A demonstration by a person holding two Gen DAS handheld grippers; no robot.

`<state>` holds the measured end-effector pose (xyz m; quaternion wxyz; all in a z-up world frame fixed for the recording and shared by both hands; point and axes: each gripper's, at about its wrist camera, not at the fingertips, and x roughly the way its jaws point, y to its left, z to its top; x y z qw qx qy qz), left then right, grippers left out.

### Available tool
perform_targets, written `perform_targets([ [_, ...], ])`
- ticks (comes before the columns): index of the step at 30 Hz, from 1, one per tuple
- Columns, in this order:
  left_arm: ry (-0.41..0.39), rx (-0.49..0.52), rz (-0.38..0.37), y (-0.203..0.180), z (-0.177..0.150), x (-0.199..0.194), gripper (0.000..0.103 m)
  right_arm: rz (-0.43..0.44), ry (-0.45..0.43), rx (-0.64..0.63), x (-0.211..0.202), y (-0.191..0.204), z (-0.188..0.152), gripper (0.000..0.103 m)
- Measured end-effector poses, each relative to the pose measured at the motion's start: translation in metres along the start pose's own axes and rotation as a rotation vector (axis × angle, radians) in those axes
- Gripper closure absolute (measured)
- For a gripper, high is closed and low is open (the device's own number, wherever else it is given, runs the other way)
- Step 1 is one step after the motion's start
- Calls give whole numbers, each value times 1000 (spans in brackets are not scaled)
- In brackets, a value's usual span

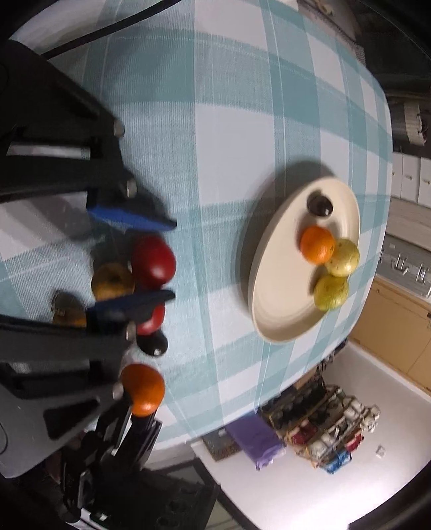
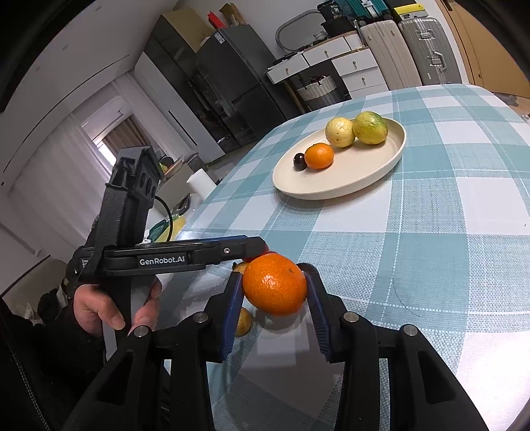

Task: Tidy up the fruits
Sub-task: 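Grasp the orange mandarin with the right tool while the left tool grasps a red tomato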

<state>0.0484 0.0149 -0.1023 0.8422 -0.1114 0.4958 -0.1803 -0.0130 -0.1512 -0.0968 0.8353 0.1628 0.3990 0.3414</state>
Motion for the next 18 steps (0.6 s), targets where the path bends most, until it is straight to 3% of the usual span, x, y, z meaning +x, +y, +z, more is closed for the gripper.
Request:
perform_targets([
  [18,-71,-32,-19,18,16,-16,75,-30,-30,6,-1,-6,17,63],
])
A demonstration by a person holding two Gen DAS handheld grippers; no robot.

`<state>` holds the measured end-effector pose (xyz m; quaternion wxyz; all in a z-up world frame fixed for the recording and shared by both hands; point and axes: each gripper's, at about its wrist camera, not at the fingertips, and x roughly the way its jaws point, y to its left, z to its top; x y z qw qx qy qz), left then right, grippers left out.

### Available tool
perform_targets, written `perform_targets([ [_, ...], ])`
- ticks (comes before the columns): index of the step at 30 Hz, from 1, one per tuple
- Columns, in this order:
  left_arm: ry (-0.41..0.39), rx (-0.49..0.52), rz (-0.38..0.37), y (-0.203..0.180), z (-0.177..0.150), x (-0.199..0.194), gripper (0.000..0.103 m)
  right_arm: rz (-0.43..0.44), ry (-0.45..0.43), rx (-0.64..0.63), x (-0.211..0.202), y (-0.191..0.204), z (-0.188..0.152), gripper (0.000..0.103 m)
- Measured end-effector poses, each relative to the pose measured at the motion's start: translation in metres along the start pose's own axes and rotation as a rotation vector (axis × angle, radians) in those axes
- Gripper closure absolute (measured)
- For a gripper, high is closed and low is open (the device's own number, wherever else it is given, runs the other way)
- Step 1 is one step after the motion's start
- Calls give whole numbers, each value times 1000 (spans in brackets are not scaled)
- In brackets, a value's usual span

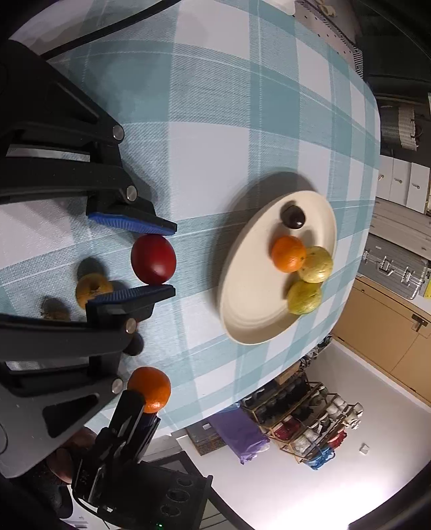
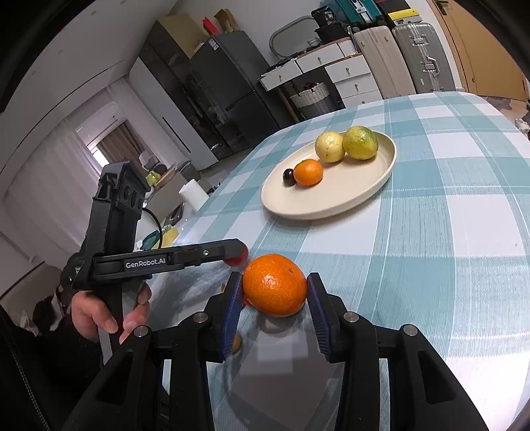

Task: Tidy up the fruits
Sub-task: 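Grasp the orange mandarin with the right tool while the left tool grasps a red tomato, then carry the mandarin and tomato onto the cream plate and open both tools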

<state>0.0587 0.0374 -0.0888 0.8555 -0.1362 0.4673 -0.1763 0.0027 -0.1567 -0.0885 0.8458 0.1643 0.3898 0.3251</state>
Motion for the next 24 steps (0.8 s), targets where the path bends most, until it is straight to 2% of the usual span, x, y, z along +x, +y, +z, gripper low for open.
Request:
perform_targets([
  [11,-53,-9,-21,5,34,-7,75,-16,-13,-38,12,2,31,63],
  [24,-98,-23,-35,9,106,5,75,-44,-38,-76,42,0,95,63],
])
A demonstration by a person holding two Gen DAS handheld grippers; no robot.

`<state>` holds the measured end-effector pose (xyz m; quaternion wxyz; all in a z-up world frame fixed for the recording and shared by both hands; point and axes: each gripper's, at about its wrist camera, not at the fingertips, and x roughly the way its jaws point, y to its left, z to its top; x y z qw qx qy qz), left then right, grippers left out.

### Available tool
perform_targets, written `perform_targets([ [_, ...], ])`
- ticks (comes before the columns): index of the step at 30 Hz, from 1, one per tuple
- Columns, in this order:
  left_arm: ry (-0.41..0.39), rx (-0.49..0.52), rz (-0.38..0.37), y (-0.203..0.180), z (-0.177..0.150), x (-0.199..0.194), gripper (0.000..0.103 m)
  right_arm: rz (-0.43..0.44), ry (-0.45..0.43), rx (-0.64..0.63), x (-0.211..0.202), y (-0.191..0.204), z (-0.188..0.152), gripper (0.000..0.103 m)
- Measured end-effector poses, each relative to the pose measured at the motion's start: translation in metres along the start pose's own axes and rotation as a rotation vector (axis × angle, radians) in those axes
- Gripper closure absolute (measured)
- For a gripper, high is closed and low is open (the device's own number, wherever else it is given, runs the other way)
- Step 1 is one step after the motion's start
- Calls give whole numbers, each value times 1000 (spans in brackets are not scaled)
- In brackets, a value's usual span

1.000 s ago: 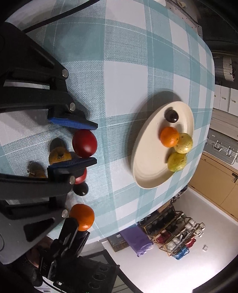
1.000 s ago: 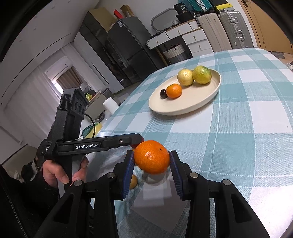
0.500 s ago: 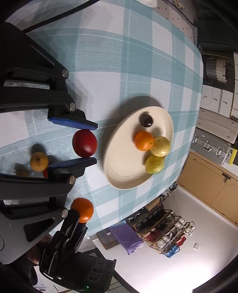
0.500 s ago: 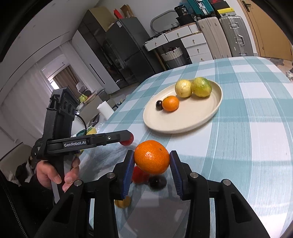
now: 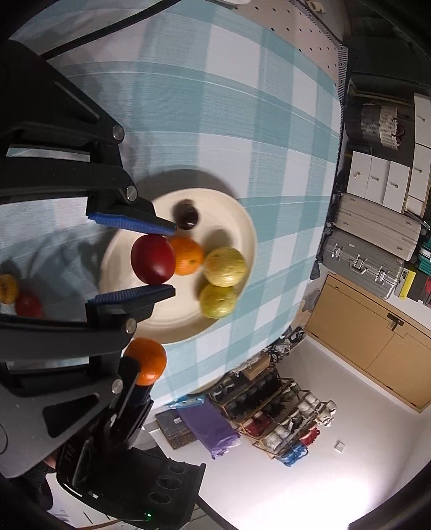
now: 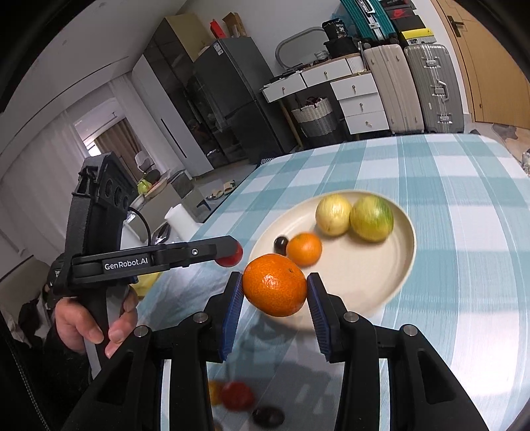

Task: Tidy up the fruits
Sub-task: 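Carry the mandarin and tomato onto the cream plate and open both tools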

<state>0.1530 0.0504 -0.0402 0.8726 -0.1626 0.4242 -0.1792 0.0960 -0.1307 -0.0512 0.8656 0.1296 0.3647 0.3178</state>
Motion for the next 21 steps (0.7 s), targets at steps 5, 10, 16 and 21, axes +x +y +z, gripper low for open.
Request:
perform_targets([
  [5,-1,-17,-7,8,23,14,75,-14,1,-18,17,-5,25,63],
  [10,3,-16,-18,14,45,32,75,-50,22,-44,38,-7,40,63],
  [16,30,-26,-21,23,64,59,75,-76,49,-56,64,-9,51,63],
  [21,58,-27,-33,28,69,80,75,-90,63,-79,78,-8,55,63],
])
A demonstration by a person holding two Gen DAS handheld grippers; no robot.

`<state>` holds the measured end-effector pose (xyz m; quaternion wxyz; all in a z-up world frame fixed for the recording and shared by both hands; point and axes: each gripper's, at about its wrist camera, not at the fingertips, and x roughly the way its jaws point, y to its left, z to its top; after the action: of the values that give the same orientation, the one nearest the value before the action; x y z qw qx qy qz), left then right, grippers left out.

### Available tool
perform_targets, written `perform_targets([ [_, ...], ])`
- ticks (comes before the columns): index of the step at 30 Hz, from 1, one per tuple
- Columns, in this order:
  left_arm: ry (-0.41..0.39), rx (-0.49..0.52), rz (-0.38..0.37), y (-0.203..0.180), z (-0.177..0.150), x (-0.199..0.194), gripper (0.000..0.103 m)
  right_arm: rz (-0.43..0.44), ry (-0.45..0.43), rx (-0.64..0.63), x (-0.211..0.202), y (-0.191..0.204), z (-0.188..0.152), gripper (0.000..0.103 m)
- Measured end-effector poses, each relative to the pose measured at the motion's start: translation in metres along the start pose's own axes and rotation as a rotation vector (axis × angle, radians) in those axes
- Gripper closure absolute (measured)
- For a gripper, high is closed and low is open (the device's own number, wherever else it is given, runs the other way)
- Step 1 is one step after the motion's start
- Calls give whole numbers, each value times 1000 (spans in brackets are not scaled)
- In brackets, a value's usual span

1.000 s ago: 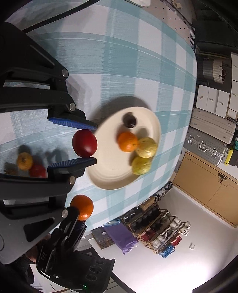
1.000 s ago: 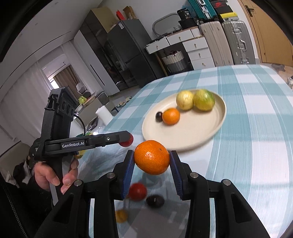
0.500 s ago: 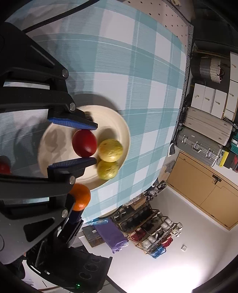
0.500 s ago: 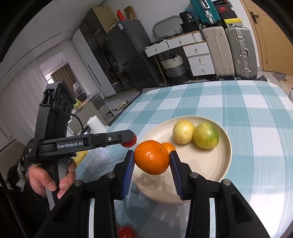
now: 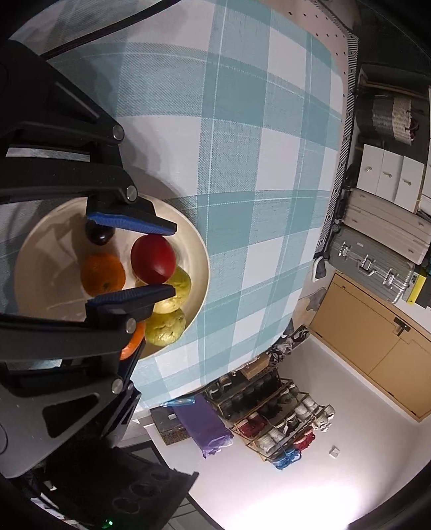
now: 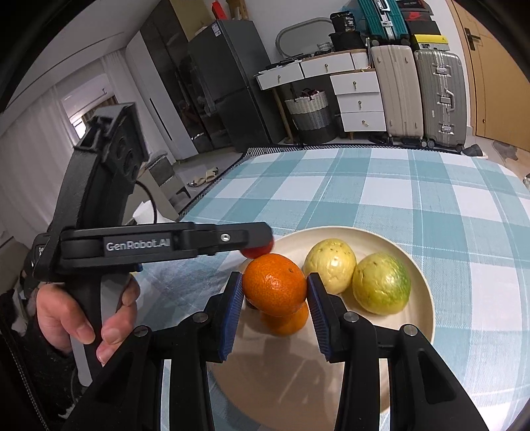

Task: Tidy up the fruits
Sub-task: 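Carry the mandarin and tomato onto the cream plate and open both tools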

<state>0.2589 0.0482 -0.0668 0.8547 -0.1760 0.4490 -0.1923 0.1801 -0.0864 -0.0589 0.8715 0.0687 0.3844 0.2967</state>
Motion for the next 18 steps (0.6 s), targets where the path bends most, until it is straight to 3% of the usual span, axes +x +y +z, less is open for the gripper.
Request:
perform_targets([
  [18,57,-43,-6,15,2,37,75,-62,34,33,11,-15,-7,63],
])
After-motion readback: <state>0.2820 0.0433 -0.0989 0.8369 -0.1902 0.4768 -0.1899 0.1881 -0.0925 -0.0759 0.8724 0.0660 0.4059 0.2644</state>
